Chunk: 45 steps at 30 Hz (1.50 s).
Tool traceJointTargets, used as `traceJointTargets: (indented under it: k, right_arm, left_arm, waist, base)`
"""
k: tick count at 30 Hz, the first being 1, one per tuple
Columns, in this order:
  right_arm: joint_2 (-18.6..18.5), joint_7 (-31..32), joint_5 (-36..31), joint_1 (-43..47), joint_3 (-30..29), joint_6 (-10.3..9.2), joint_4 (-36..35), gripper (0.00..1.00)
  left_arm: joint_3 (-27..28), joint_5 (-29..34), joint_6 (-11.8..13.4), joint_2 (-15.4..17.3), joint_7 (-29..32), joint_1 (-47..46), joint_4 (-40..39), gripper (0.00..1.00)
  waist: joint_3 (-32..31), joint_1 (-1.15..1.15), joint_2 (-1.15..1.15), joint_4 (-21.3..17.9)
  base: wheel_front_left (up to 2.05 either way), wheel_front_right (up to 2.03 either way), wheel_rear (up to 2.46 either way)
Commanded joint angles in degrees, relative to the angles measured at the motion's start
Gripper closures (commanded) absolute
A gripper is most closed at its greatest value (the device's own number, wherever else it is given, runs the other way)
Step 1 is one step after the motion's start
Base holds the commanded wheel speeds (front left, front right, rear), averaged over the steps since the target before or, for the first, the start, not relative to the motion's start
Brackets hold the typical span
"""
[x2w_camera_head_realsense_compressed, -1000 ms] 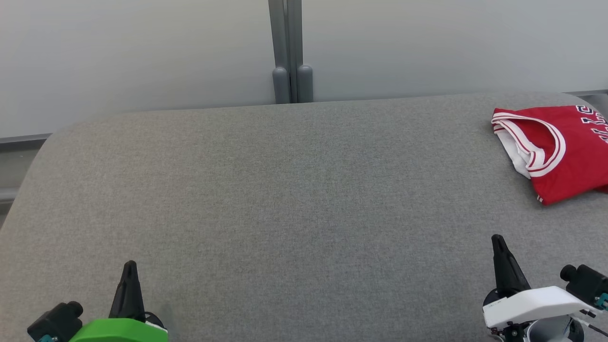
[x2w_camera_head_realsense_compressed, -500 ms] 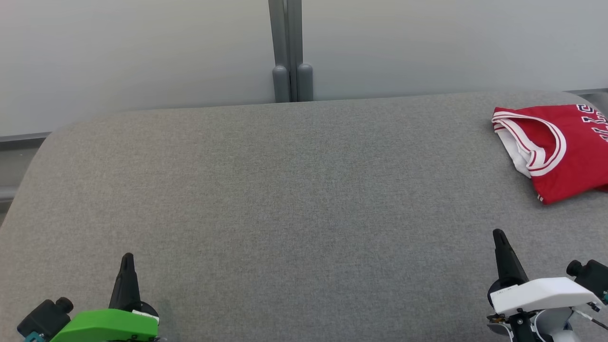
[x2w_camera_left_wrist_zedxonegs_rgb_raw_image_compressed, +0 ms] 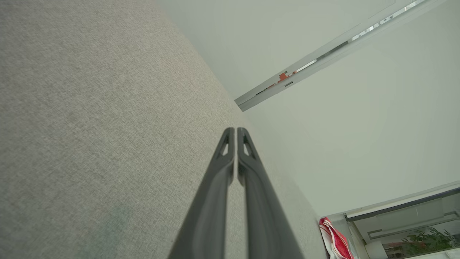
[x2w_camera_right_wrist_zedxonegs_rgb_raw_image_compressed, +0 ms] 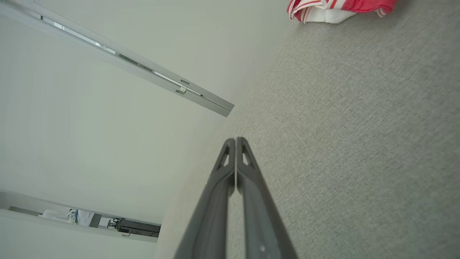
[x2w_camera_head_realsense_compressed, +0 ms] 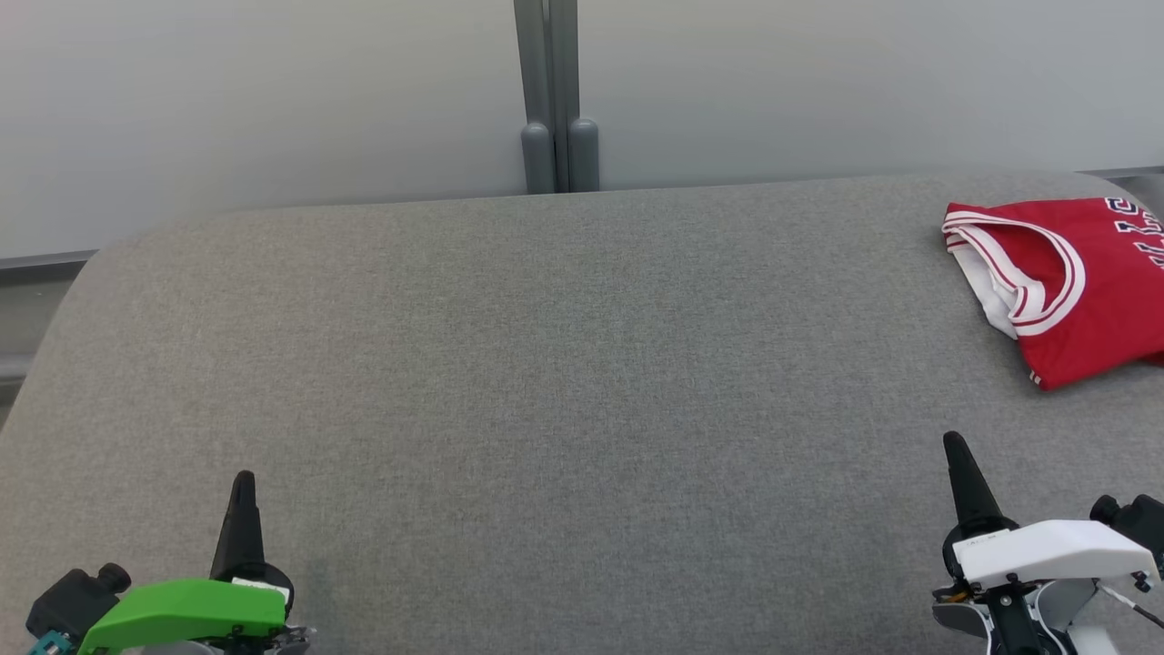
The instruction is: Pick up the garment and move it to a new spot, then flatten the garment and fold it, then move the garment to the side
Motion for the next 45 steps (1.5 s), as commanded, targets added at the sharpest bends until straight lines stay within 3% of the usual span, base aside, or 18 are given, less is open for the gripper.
traceJointTargets:
  k: [1,45]
  right_arm:
    - [-0.12,0.49,1.73,-1.48,-0.33,-0.03,-0.27,1.0]
    - [0.73,6.62,23.17,-4.78,-2.68,-0.03,1.87,1.0]
  left_arm:
    - [0.25,-1.81,-0.33,0.44,0.34,-1.58,-0.7,1.0]
    - [1.03,-24.69,-0.56,0.6,6.15,-4.37,-0.66,1.0]
  waist:
    - [0.02,0.0,0.0,0.0]
    - [0.69,0.0,0.0,0.03]
  base:
    - [0.0,0.0,0.0]
    - [0.0,0.0,0.0]
